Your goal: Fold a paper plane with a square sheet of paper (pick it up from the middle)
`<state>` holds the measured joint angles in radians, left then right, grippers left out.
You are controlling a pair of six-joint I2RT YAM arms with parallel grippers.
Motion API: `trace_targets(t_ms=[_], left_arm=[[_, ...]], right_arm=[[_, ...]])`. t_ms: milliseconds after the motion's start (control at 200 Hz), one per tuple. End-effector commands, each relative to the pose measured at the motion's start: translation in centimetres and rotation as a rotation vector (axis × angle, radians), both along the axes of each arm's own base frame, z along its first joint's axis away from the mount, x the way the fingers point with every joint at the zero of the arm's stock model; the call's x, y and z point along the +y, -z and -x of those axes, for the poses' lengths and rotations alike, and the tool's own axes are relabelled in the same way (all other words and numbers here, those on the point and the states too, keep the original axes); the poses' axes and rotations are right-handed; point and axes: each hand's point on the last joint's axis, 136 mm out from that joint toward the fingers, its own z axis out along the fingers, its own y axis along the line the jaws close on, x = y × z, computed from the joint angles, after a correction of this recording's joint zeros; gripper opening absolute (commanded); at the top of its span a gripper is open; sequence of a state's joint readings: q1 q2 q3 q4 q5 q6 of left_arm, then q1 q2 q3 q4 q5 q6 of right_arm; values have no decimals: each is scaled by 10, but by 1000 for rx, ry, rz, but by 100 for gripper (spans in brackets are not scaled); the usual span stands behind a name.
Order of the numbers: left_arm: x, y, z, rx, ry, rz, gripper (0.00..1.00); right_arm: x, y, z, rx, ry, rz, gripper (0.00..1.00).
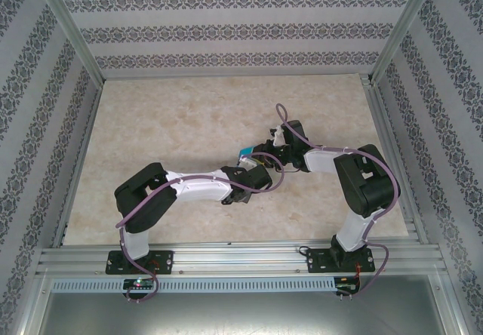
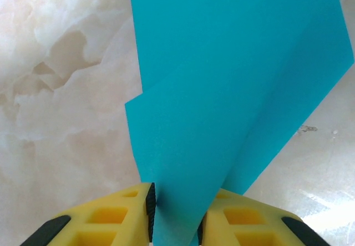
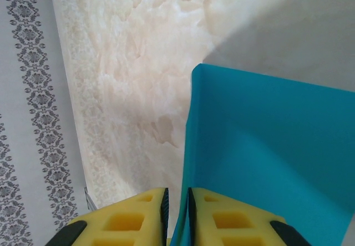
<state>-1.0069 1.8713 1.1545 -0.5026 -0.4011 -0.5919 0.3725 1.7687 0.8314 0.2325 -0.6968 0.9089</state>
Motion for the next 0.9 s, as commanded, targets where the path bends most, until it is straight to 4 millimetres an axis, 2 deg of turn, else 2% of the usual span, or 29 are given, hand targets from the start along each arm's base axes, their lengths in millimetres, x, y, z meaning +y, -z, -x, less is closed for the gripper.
trace_targets(t_ms=[0,230,420,570,724,894], left_arm=[[1,9,0,-3,-20,1,27],[-5,10,-1,17,-3,40,18],[-8,17,1,79,-18,125,16],[-8,18,0,133,-55,267,15],[-14,9,0,191,-45,452,14],[-17,1,-1,276,-11,628,15]], right_arm=[[-9,-8,-1,-36,14,19,20],[-27,-12,7,-52,46,64,24],[-37,-15,19,-60,57,89,26],[-41,-18,29,-64,61,92,27],[-40,-14,41,-57,47,103,28],[-32,-16,51,-69,20,107,27]])
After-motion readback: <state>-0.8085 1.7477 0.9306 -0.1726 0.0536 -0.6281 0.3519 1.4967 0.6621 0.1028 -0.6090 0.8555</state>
